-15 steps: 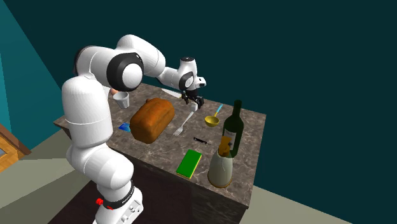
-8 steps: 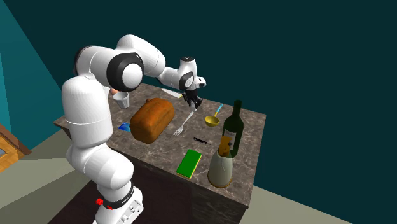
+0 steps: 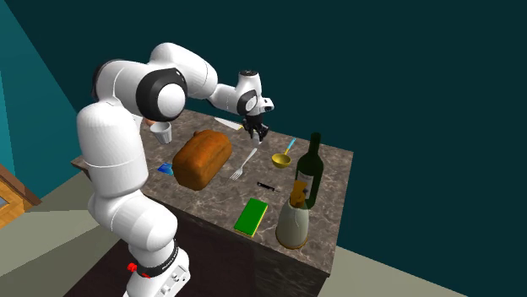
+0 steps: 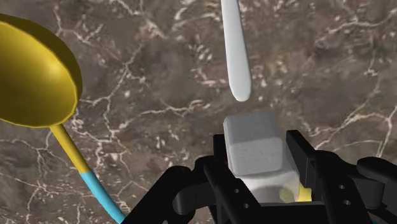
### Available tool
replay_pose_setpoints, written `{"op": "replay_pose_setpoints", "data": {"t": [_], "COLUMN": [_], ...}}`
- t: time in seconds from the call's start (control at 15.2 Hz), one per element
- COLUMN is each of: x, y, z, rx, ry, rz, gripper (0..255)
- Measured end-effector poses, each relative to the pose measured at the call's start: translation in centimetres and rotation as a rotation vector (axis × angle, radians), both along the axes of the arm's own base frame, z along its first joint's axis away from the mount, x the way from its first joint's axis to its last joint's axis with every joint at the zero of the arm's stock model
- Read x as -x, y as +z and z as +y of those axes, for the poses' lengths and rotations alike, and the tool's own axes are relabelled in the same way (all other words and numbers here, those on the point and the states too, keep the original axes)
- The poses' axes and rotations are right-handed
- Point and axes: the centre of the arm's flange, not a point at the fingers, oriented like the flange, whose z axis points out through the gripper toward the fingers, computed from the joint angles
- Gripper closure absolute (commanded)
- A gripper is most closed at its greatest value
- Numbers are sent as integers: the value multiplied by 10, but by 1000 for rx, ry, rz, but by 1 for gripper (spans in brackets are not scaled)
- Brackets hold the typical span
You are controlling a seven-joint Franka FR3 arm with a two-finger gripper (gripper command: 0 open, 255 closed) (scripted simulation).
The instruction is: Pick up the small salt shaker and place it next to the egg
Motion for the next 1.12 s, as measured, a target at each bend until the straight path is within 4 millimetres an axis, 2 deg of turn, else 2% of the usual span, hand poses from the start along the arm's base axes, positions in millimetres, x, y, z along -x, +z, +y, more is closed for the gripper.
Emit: {"op": "replay_pose_setpoints", "data": {"t": [1.12], "x": [-1], "y": [89], "z": [1], "rx": [0], "ry": [0], "rz": [0], "gripper": [255]}}
